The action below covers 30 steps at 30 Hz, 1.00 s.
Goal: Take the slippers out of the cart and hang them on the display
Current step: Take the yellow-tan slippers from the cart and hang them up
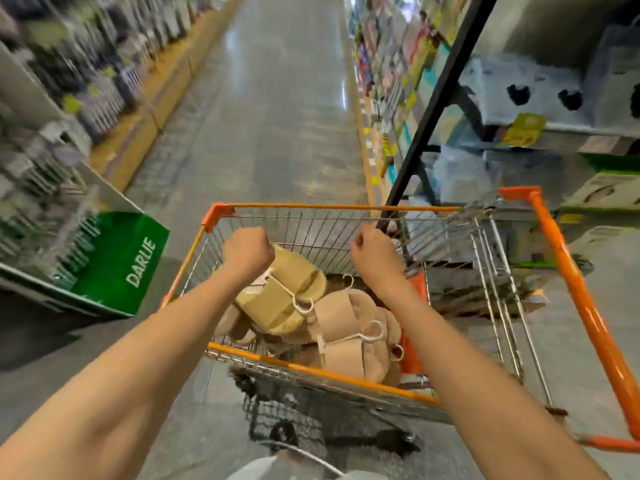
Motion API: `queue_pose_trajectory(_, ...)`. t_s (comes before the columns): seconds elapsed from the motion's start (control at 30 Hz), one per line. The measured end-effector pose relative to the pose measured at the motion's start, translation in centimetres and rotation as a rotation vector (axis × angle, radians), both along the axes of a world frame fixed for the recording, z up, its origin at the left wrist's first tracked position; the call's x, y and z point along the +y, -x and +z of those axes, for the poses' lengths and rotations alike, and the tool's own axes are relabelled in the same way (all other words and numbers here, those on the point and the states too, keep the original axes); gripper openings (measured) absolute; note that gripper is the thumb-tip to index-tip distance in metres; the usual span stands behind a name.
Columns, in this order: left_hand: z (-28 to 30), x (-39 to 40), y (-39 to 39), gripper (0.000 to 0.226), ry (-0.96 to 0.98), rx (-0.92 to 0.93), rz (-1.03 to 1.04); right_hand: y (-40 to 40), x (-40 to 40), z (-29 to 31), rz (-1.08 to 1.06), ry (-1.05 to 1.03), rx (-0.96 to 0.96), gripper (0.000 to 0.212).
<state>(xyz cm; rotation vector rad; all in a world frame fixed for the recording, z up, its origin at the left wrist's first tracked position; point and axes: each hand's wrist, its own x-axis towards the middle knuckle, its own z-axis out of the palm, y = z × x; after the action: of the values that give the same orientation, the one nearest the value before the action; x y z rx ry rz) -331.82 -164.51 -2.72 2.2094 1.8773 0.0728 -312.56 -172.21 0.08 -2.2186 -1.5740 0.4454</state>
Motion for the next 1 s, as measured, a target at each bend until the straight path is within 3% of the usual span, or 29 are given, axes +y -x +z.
queue_pose_trajectory(0.23, -4.8, 1.5, 2.1, 0.018, 0.154, 0.048, 0.036, 3.6, 3.3, -7.9, 0.068, 0.383, 0.163, 0.010)
queue_pose_trajectory(0.37, -8.6, 2.3, 1.5, 0.024, 0.230, 0.011, 0.060, 4.5, 5.0, -11.8, 0.101, 0.502, 0.193, 0.024)
queue_pose_trajectory(0.63, -14.2, 3.4, -1.0, 0.035, 0.381, 0.000, 0.093, 3.8, 6.7, -16.9, 0.090, 0.649, 0.142, 0.021)
queue_pose_trajectory(0.77, -16.1, 3.5, -2.2, 0.045, 0.480, -0.017, 0.090, 3.8, 7.0, -18.9, -0.053, 0.739, 0.264, 0.023)
queue_pose_trajectory(0.9, -16.9, 3.5, -2.5, 0.044, 0.413, 0.021, 0.125, 4.0, 7.8, -20.2, -0.060, 0.771, 0.278, 0.022)
queue_pose_trajectory(1.0, -17.2, 3.4, -2.8, 0.051, 0.402, 0.050, 0.125, 4.0, 7.6, -20.8, 0.029, 0.782, 0.166, 0.039)
